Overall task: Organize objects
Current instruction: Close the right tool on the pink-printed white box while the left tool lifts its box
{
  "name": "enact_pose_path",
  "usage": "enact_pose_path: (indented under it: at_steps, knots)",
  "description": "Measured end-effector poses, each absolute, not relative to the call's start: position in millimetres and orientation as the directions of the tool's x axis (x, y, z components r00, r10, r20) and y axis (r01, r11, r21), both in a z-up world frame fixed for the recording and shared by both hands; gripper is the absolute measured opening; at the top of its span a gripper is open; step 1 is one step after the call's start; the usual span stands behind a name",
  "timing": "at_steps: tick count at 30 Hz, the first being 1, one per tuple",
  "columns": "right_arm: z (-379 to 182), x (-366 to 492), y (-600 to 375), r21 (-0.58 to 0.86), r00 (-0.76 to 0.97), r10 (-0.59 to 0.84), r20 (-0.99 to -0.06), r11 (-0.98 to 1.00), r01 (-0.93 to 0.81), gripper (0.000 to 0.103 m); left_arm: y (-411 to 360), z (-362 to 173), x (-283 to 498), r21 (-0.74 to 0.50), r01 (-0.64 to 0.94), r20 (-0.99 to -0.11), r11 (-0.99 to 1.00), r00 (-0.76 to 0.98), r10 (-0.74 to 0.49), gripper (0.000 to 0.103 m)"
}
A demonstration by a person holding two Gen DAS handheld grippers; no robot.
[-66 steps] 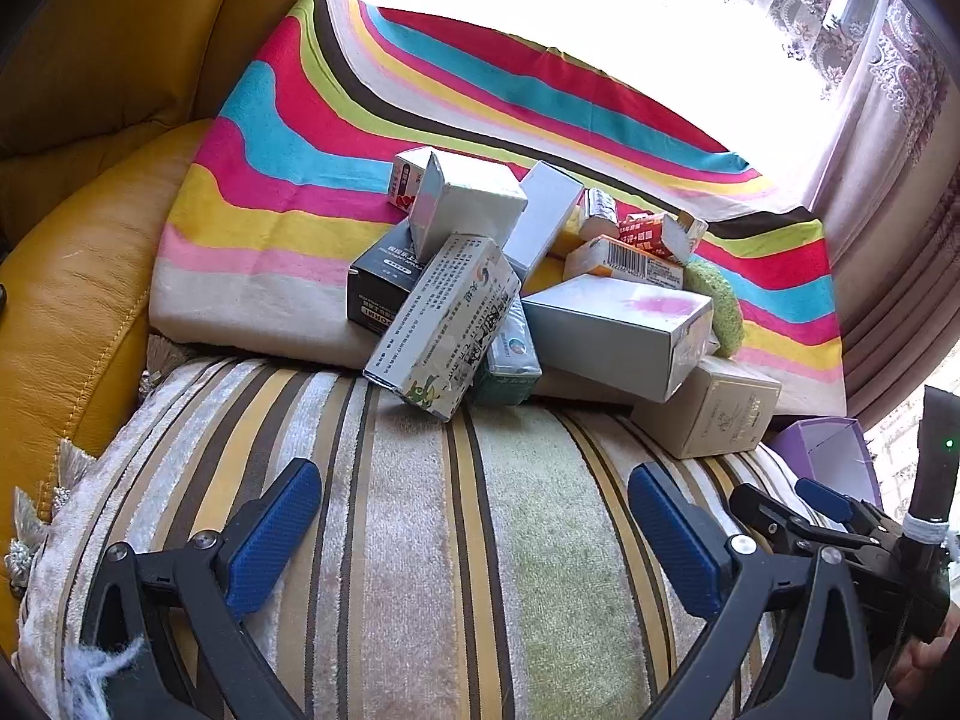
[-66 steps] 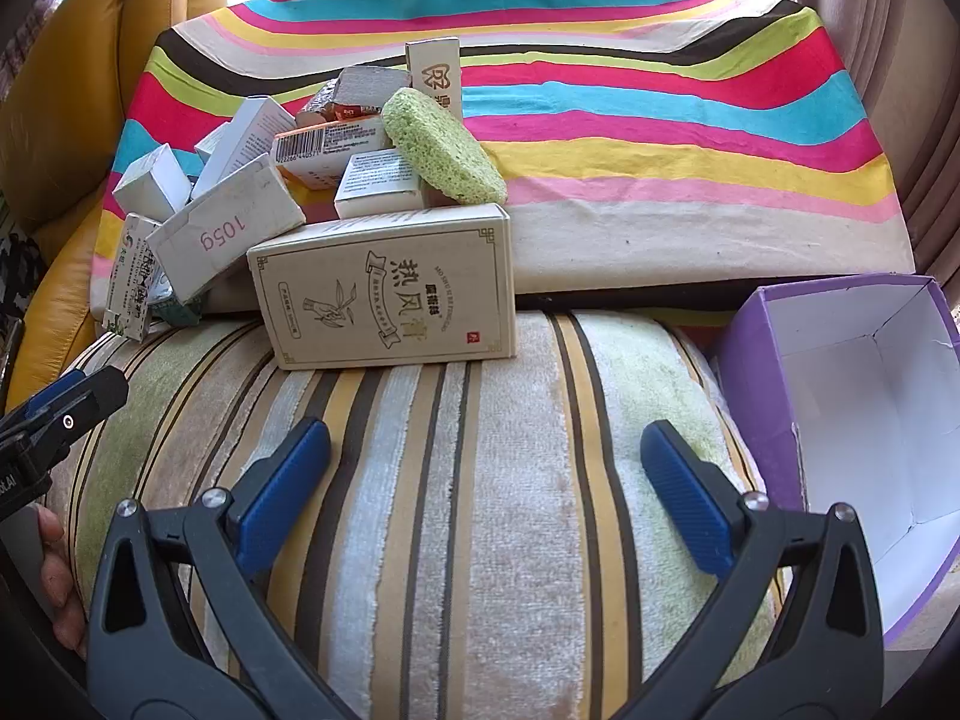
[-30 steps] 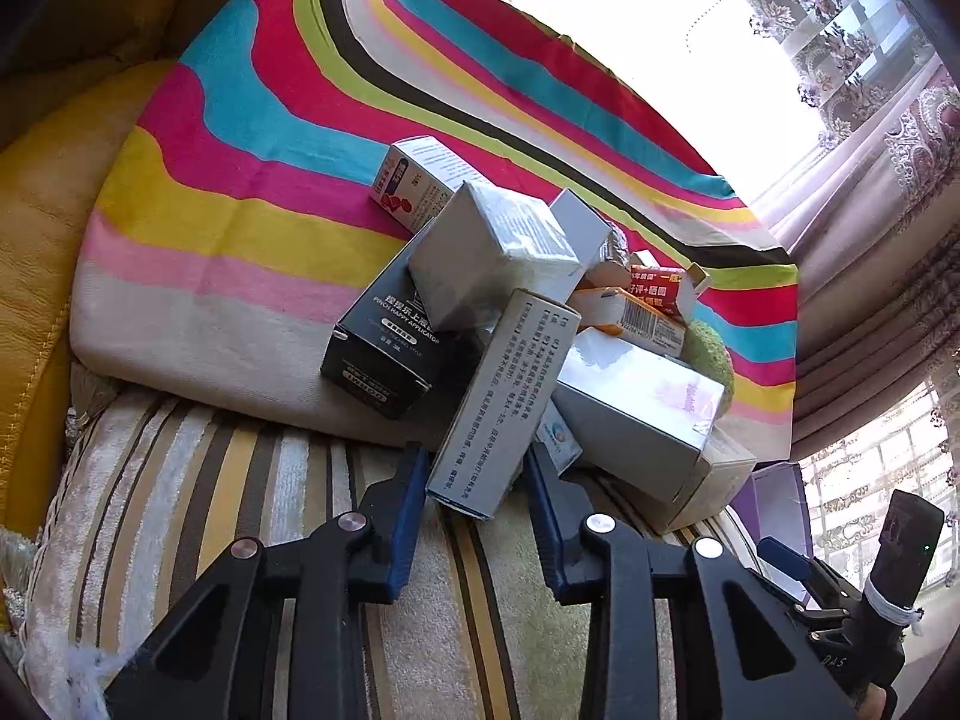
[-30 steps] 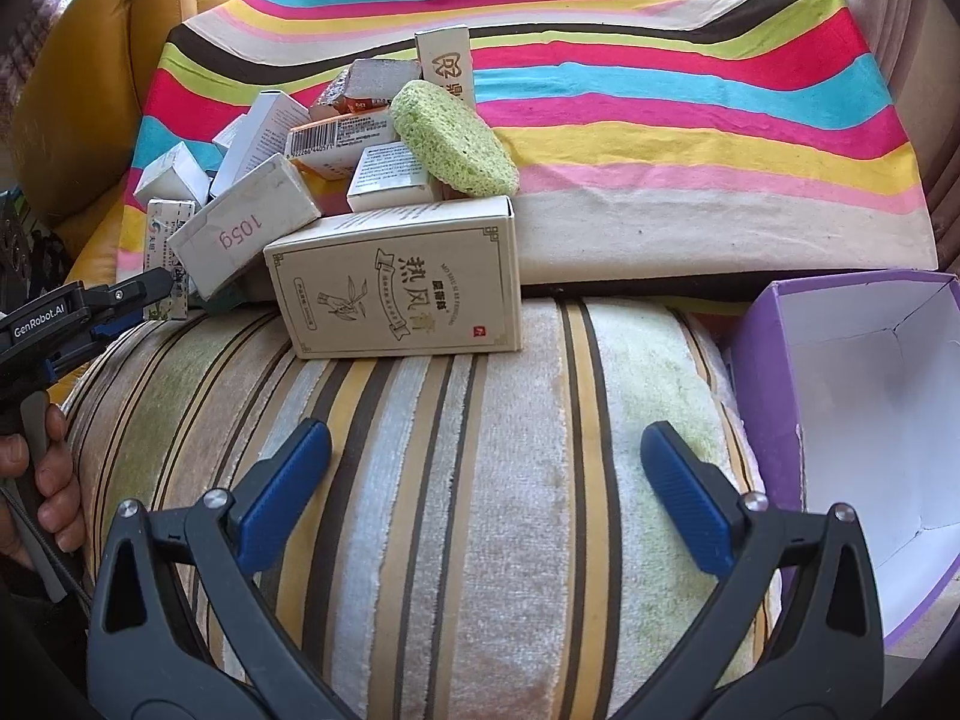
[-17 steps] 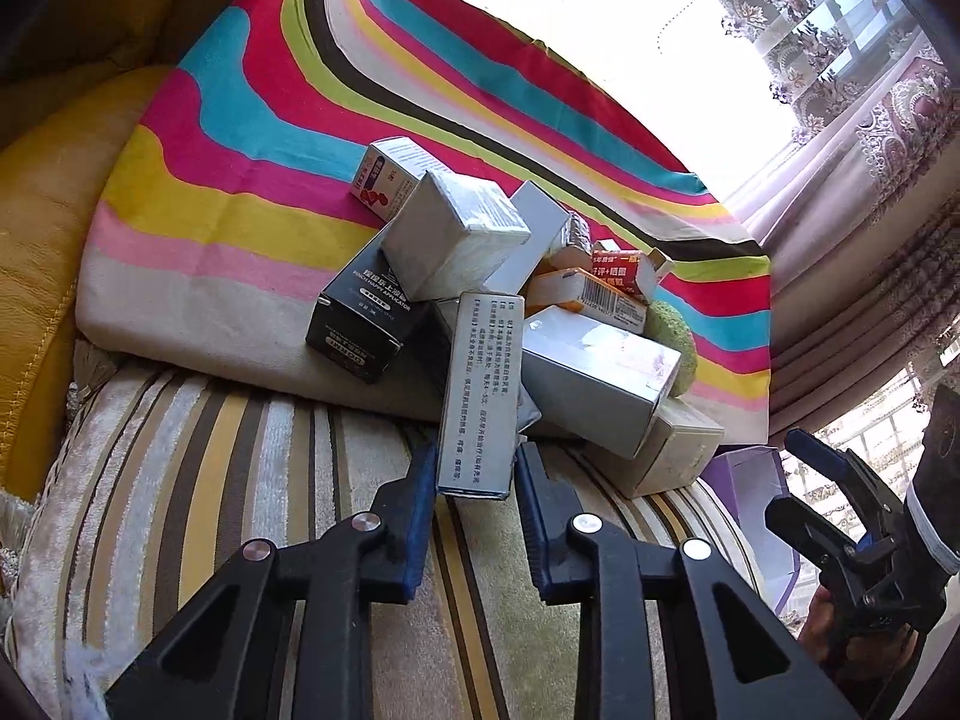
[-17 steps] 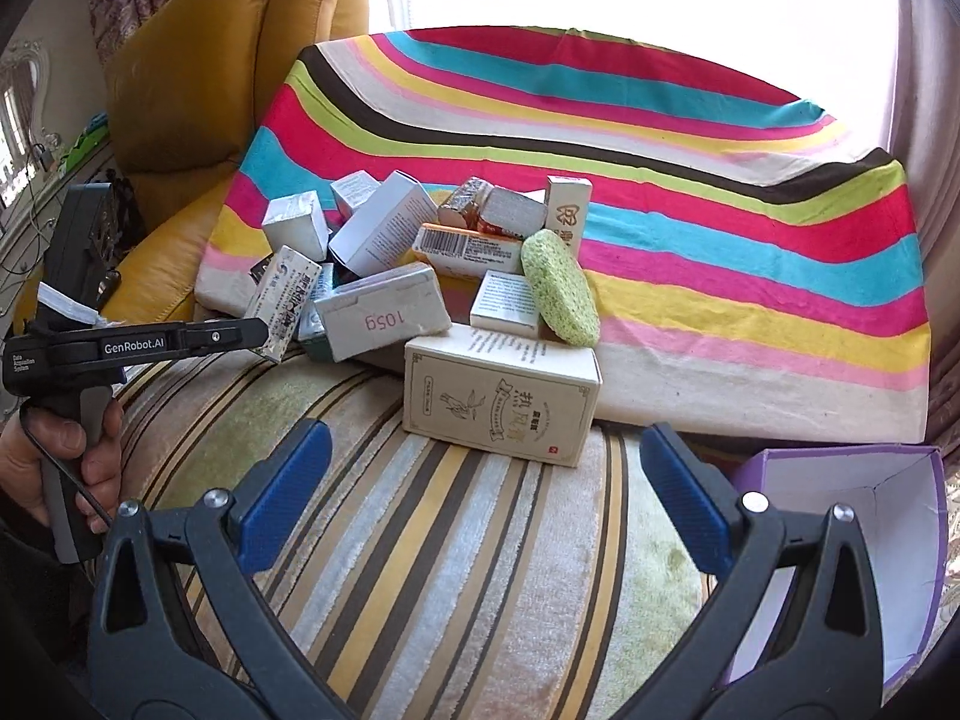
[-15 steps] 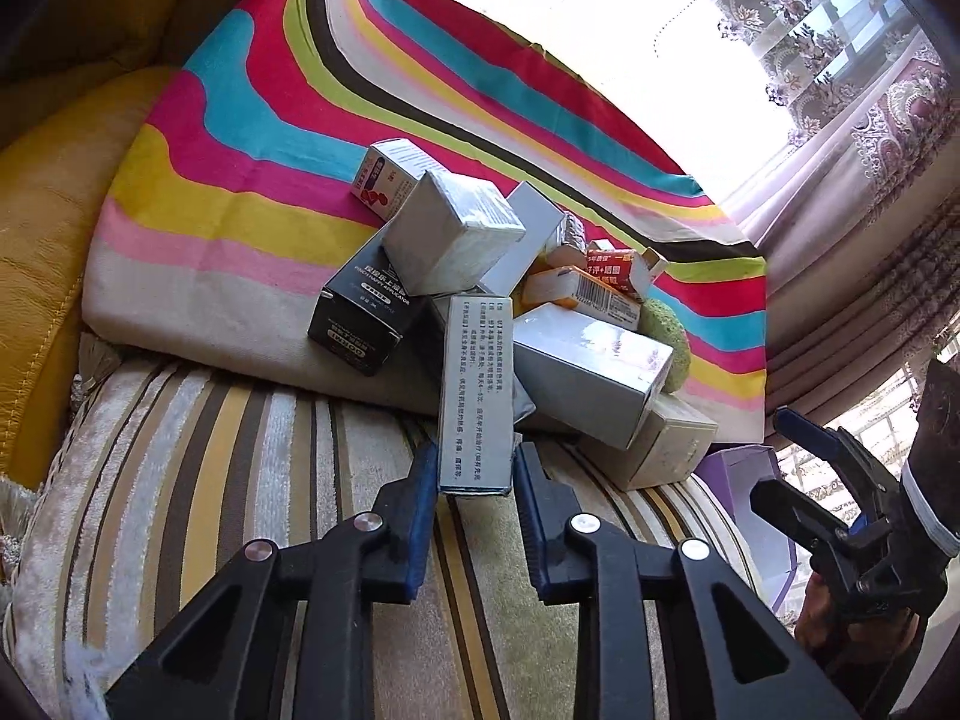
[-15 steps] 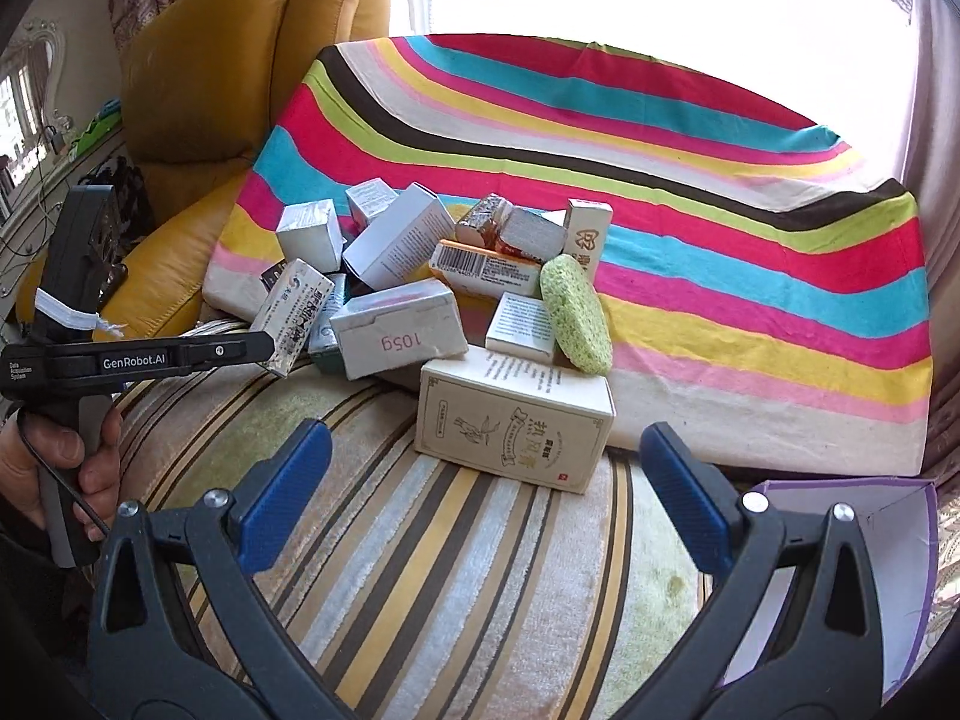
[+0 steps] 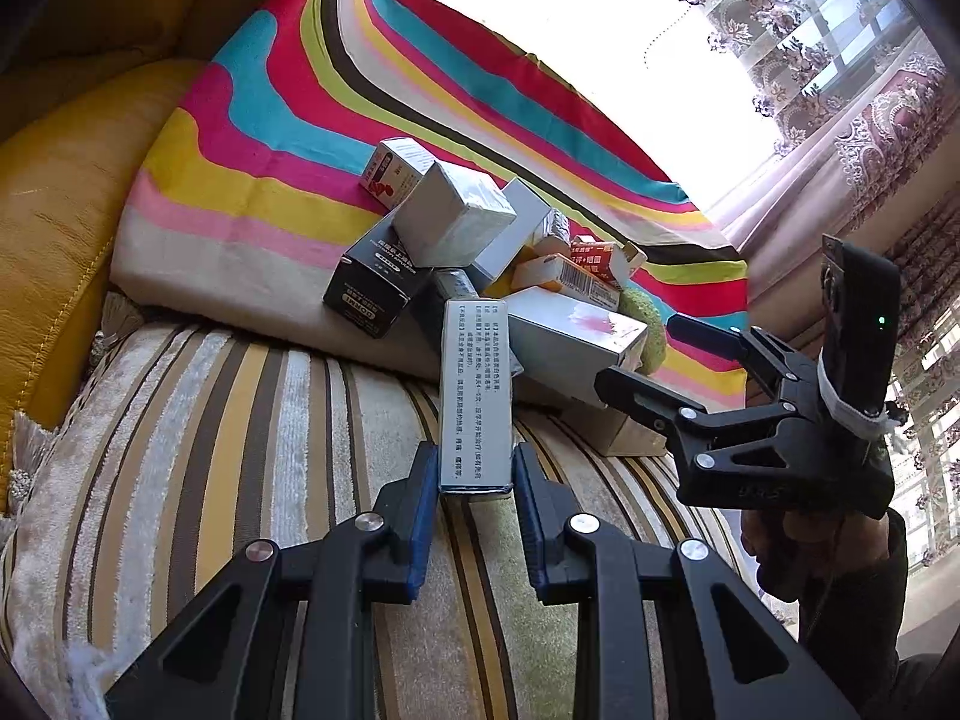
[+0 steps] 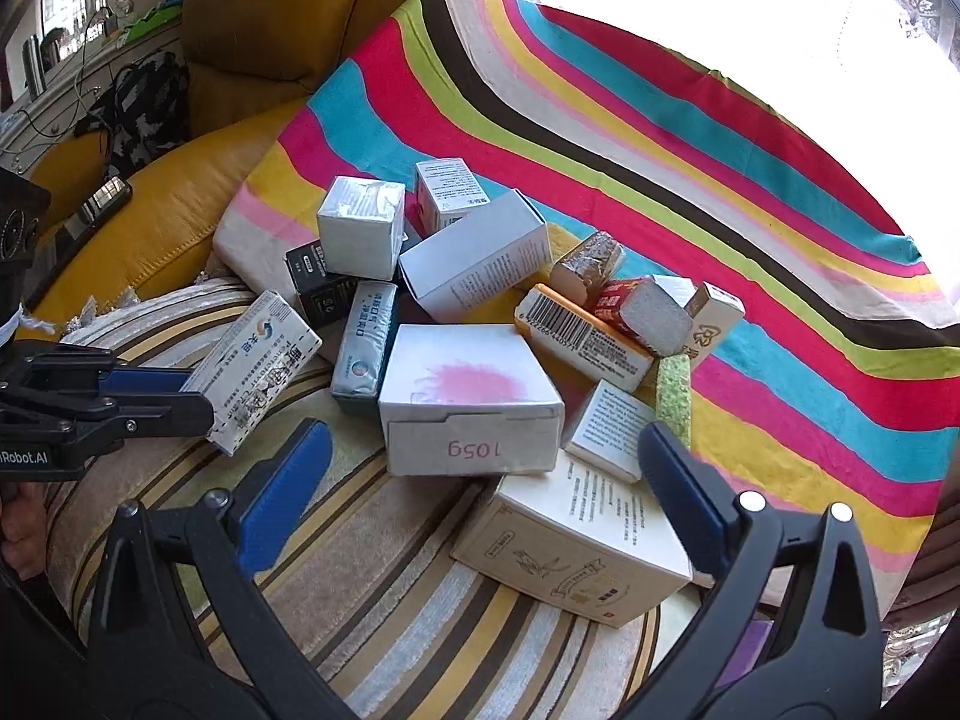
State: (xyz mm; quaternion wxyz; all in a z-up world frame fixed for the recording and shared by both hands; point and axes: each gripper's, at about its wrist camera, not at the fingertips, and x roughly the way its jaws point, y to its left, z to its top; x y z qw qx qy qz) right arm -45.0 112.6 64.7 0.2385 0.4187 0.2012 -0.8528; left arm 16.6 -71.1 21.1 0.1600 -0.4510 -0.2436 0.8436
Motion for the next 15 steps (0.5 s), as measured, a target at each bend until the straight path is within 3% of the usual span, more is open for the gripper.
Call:
enact_pose_path:
  at_steps: [4,8,15]
  knots:
    - [54,-58,107,-0.156,-0.52,-0.213,-0.827,-0.801,0.578,0.096,-71,21,17,-0.56,-0.049,-0.681,-0.827,-0.542,0.493,0.026]
    - [47,-67,108,-0.103,-0.472,-0.241,-0.848,-0.799,0.593,0.072,-72,20,16,-0.562,-0.048,-0.68,-0.826,-0.542,0.494,0.026]
    - [56,-59,114,-0.082,-0.483,-0.273,-0.832,-0.8,0.594,0.071,-73,24,18,-0.559,-0.049,-0.675,-0.828,-0.552,0.489,0.026]
